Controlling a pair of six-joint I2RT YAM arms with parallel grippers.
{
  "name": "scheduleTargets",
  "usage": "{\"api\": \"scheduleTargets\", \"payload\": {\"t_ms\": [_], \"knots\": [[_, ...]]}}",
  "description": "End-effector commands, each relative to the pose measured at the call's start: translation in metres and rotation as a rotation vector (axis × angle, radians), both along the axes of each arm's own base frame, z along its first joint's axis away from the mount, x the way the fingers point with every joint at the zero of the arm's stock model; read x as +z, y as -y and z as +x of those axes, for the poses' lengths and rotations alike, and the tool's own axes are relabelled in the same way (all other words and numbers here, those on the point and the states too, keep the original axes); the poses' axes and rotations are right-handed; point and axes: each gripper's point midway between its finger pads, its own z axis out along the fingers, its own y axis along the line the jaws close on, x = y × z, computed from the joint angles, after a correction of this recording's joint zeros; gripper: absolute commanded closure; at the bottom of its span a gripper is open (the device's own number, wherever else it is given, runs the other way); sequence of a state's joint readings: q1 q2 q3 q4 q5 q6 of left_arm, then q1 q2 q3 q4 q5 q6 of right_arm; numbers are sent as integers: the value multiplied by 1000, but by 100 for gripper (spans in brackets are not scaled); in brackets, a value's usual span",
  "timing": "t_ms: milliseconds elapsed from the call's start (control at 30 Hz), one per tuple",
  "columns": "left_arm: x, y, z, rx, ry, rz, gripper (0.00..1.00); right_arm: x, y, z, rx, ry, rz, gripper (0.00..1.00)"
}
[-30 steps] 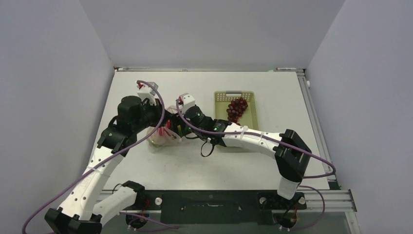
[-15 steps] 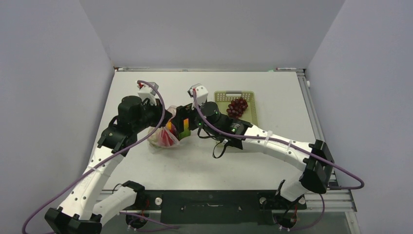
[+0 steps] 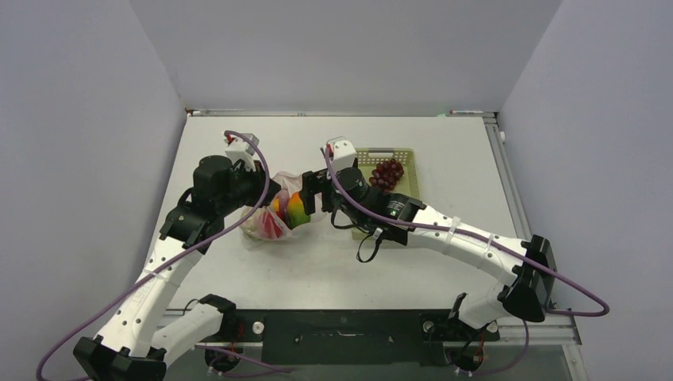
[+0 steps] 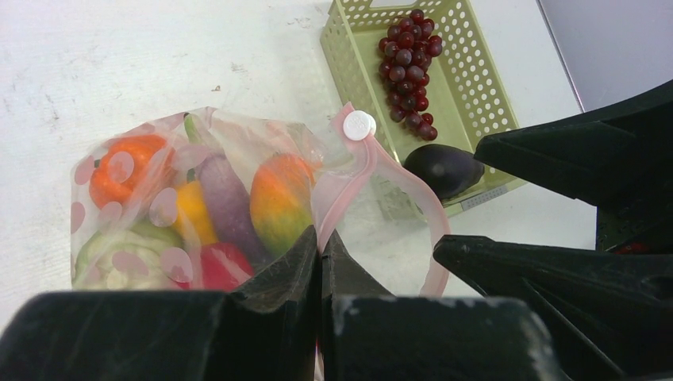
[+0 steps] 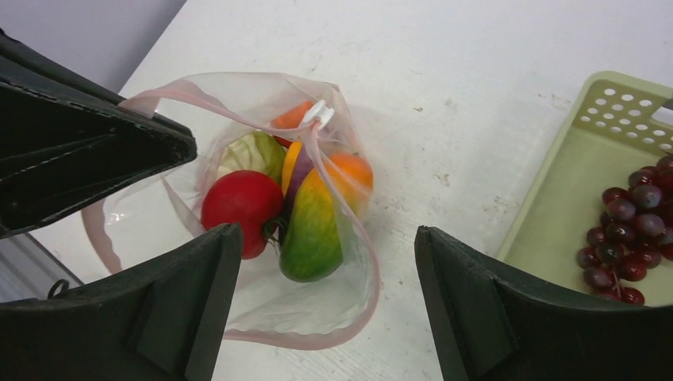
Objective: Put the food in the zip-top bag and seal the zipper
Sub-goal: Adjust the zipper food storage bag at the center of the board.
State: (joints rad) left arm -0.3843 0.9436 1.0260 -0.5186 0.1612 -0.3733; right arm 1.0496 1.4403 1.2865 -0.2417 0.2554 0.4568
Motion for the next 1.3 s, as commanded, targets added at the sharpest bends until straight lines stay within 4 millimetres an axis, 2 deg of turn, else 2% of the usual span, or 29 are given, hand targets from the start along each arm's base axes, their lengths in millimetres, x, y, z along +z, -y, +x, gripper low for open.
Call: {"api": "scheduleTargets", "payload": {"t_ms": [0,167,400,833,900,1033,1133,1267], "knots": [[21,2,8,6,73,-26,100,10,25,2,-71,19,-21,19],[21,2,8,6,71,-26,100,-11,31,2,-93,-25,-38,22],[20,2,8,8,70,-24,100,-38,29,6,-109,-85,-55,27],[21,3,7,2,75,-24,100,-70,6,15,-73,-186,-43,44],[21,3,7,1,75,-23,100,-74,3,14,-62,-195,-45,50],[21,3,7,4,74,-21,100,-76,0,12,-49,-208,-45,72],[21,3,7,5,75,-21,100,-70,1,11,-50,-199,-39,92],[22,2,7,4,76,-17,100,-55,5,12,-59,-167,-27,95]]}}
